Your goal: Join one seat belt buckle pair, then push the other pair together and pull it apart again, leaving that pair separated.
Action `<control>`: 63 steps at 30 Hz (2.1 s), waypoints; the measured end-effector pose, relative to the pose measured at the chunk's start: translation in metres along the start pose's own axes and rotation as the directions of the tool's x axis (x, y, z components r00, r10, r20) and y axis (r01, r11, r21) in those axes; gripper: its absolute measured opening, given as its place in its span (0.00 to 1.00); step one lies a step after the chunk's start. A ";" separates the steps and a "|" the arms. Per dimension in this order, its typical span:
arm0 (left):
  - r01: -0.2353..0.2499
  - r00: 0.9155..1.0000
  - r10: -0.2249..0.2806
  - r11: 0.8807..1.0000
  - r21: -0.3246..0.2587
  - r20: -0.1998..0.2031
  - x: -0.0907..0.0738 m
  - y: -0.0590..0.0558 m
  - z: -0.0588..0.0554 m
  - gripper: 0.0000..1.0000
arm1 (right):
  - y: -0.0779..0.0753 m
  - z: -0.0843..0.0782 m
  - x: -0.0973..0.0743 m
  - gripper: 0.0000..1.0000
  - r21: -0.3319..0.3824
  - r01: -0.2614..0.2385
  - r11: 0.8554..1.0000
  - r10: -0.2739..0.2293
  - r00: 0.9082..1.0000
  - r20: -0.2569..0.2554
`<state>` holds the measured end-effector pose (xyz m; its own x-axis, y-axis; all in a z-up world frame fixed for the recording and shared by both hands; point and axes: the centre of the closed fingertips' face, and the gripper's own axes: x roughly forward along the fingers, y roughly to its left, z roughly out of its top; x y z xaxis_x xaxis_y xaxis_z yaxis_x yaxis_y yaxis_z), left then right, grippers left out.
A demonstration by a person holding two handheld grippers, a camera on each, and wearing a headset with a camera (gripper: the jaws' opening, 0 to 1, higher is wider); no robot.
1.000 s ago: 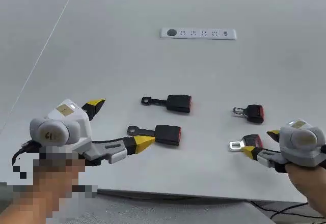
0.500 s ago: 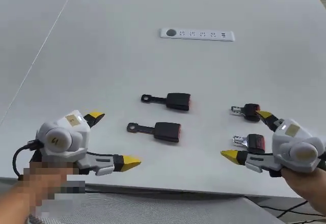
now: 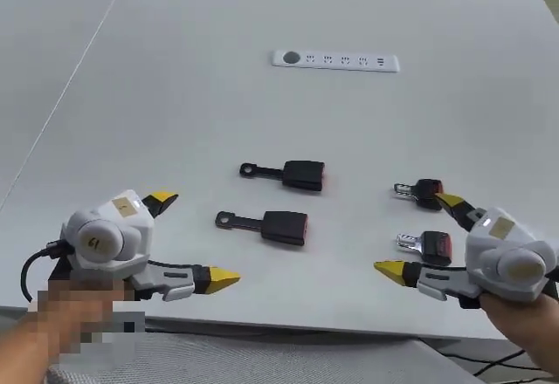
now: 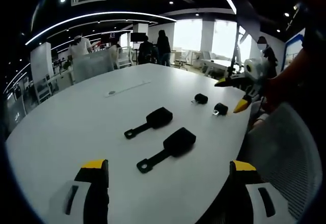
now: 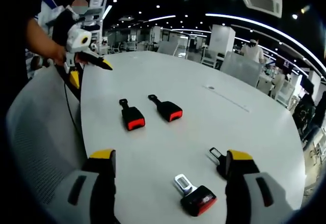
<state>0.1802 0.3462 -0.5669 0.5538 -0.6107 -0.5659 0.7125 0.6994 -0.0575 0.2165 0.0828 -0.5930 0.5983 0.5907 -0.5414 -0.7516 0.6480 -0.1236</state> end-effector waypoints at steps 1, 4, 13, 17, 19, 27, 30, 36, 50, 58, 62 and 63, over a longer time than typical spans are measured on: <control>-0.002 1.000 0.002 1.000 -0.003 0.001 0.000 0.000 0.000 1.00 | 0.001 -0.001 0.000 0.90 0.004 -0.001 1.000 0.001 1.000 -0.001; -0.003 1.000 0.003 1.000 -0.006 0.003 0.000 0.000 0.000 1.00 | 0.002 -0.002 -0.002 0.90 0.005 0.000 1.000 0.000 1.000 -0.002; -0.011 1.000 0.011 1.000 0.001 -0.007 0.000 0.003 -0.003 1.00 | 0.008 -0.003 -0.002 0.91 0.015 -0.011 1.000 0.010 1.000 0.002; -0.014 1.000 0.014 1.000 0.001 -0.007 0.000 0.004 -0.002 1.00 | 0.008 -0.004 -0.002 0.91 0.018 -0.010 1.000 0.010 1.000 0.003; -0.014 1.000 0.014 1.000 0.004 -0.008 0.000 0.005 -0.002 1.00 | 0.007 -0.004 -0.001 0.91 0.015 -0.010 1.000 0.010 1.000 0.000; -0.018 1.000 0.018 1.000 0.005 -0.004 0.000 0.007 0.000 1.00 | 0.005 -0.006 -0.001 0.90 0.018 -0.010 1.000 0.010 1.000 -0.009; -0.020 1.000 0.020 1.000 0.002 -0.002 0.000 0.008 0.000 1.00 | 0.004 -0.006 -0.001 0.90 0.016 -0.014 1.000 0.014 1.000 -0.007; -0.021 1.000 0.021 1.000 0.003 0.000 0.000 0.009 0.001 1.00 | 0.003 -0.006 0.000 0.90 0.019 -0.016 1.000 0.016 1.000 -0.008; -0.011 1.000 0.011 1.000 0.004 -0.002 0.007 0.011 0.004 1.00 | -0.004 -0.006 0.001 0.91 0.033 -0.019 0.999 0.019 1.000 0.000; -0.007 1.000 0.007 1.000 0.010 -0.005 0.011 0.014 0.008 1.00 | -0.009 -0.009 0.001 0.92 0.038 -0.025 0.999 0.026 1.000 -0.011; -0.003 1.000 0.003 1.000 0.013 -0.008 0.013 0.015 0.009 1.00 | -0.011 -0.009 0.001 0.92 0.044 -0.028 0.999 0.029 1.000 -0.011; -0.002 1.000 0.002 1.000 0.014 -0.009 0.014 0.015 0.010 1.00 | -0.012 -0.010 0.001 0.92 0.043 -0.028 0.999 0.028 1.000 -0.014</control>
<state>0.2025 0.3446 -0.5678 0.5513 -0.6058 -0.5737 0.7172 0.6954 -0.0451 0.2233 0.0713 -0.6000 0.5729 0.6019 -0.5564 -0.7553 0.6513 -0.0731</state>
